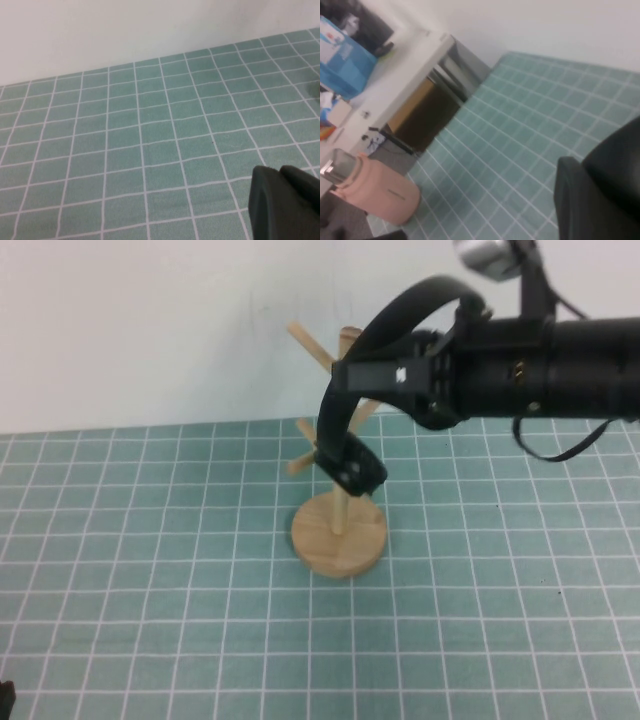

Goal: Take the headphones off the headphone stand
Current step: Pick up the headphones from the headphone stand, then place the headphones on the table

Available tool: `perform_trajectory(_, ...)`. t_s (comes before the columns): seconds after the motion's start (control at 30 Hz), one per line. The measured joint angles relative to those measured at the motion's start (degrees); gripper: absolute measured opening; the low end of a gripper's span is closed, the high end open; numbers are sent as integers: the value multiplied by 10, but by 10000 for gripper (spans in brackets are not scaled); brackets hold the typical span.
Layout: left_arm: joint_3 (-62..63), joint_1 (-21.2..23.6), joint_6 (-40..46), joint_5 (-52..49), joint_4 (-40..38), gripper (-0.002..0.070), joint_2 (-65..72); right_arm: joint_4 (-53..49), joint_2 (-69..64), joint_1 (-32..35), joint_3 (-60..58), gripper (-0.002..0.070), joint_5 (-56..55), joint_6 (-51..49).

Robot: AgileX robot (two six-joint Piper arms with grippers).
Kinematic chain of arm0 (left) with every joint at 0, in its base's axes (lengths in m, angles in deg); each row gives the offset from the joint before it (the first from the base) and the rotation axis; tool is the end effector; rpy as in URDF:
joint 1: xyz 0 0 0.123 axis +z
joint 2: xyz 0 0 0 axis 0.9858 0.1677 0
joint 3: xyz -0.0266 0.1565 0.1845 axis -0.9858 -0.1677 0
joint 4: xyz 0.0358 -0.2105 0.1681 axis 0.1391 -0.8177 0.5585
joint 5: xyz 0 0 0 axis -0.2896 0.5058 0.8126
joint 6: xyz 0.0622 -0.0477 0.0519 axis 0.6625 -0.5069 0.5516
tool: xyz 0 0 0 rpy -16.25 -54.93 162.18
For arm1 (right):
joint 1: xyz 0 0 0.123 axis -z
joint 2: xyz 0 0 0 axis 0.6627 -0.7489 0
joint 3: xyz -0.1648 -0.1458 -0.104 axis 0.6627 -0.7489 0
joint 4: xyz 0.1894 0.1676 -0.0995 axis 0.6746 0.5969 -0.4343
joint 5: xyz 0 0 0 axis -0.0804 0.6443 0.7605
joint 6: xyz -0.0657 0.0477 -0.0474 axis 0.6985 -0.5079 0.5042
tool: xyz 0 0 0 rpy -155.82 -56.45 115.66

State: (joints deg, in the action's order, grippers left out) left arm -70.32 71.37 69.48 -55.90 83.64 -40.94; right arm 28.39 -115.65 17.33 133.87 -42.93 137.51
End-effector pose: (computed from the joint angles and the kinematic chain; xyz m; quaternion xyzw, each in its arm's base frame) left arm 0.1171 -0.0155 0.1744 0.1119 0.7897 0.0103 0.6031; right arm 0.2826 0.1985 0.3375 -0.2395 0.7168 0.5038 0.4184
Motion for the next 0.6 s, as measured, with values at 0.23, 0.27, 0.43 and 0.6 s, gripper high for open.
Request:
perform_trajectory(0.23,0,0,0,0,0,-5,0,-305,71,14,0,-2,-30,-274)
perform_trajectory(0.27,0,0,0,0,0,-5,0,-363,76,22,0,-2,-10,-310)
perform_trajectory(0.43,0,0,0,0,0,-5,0,-547,71,63,0,-3,77,-469)
perform_trajectory(0.6,0,0,0,0,0,-5,0,-632,17,86,0,-3,73,-587)
